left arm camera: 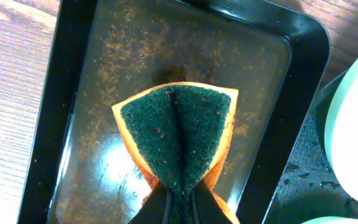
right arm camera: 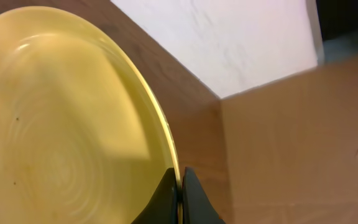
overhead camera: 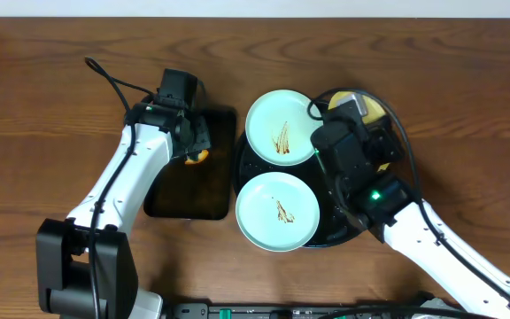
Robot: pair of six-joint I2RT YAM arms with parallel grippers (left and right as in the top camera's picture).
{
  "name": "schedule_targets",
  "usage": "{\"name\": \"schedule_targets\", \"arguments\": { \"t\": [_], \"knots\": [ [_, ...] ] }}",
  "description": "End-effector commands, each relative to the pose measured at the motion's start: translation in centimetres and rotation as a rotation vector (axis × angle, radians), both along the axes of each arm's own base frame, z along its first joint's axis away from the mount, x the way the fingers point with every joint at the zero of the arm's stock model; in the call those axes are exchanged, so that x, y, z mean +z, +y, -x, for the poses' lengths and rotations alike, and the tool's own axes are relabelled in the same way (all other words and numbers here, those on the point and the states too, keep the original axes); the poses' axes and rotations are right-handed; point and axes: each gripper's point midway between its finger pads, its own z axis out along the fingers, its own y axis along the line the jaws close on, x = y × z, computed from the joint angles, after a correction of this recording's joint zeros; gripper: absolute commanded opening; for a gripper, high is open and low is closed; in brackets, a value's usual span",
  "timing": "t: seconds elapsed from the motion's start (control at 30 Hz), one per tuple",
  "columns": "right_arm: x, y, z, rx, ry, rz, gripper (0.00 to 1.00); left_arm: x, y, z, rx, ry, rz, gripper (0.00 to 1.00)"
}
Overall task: Clean dirty plates on tray and stack at the side
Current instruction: 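Lift the yellow plate with the right gripper and place it right of the tray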
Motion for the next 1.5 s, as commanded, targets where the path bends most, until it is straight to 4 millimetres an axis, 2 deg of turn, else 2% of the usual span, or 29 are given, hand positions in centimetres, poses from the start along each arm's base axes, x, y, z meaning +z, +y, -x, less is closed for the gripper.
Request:
{"name": "schedule_targets", "arguments": {
  "t": [0.0,0.23,0.37,0.53,0.7,0.93,1.13,1.3,1.47],
  "knots": [
    [1.5,0.9,0.2,0.039,-0.002,0.073,0.01,0.2,0.2,0.2,-0.008,-0.003,-0.006,0.07],
    [1.5,1.1,0.2,0.042,-0.011,0.062,0.01,0.2,0.2,0.2,-0.008,-0.003,-0.006,0.08],
    [1.3,0.5,-0.1,0.0,-0.047,-0.028,0.01,0.2,0.2,0.2,-0.008,-0.002,-0.006,0.08],
    [-0.8,-0.6,-0.4,-0.037,-0.019,-0.203,0.01,0.2,0.2,0.2,-0.008,-0.003,-0.006,0.08],
    [-2.4,-4.9,-1.0,-0.186,-0.021,-0.353,0.01,0.2,0.2,0.2,-0.008,-0.003,-0.006,0.08],
    [-3.8,-12.5,-0.7,-0.425,-0.05,-0.491,0.01,0.2,0.2,0.2,-0.008,-0.002,-0.006,0.08],
    [-6.2,-17.6,0.3,-0.615,-0.083,-0.786,0.01,0.2,0.2,0.2,-0.008,0.0,-0.006,0.08],
    [-7.6,-22.0,2.5,-0.811,-0.148,-0.989,0.01,0.2,0.2,0.3,-0.008,0.001,-0.006,0.08],
    [-8.0,-25.8,4.5,-0.937,-0.212,-1.048,0.01,0.2,0.2,0.3,-0.008,0.001,-0.006,0.07]
  ]
}}
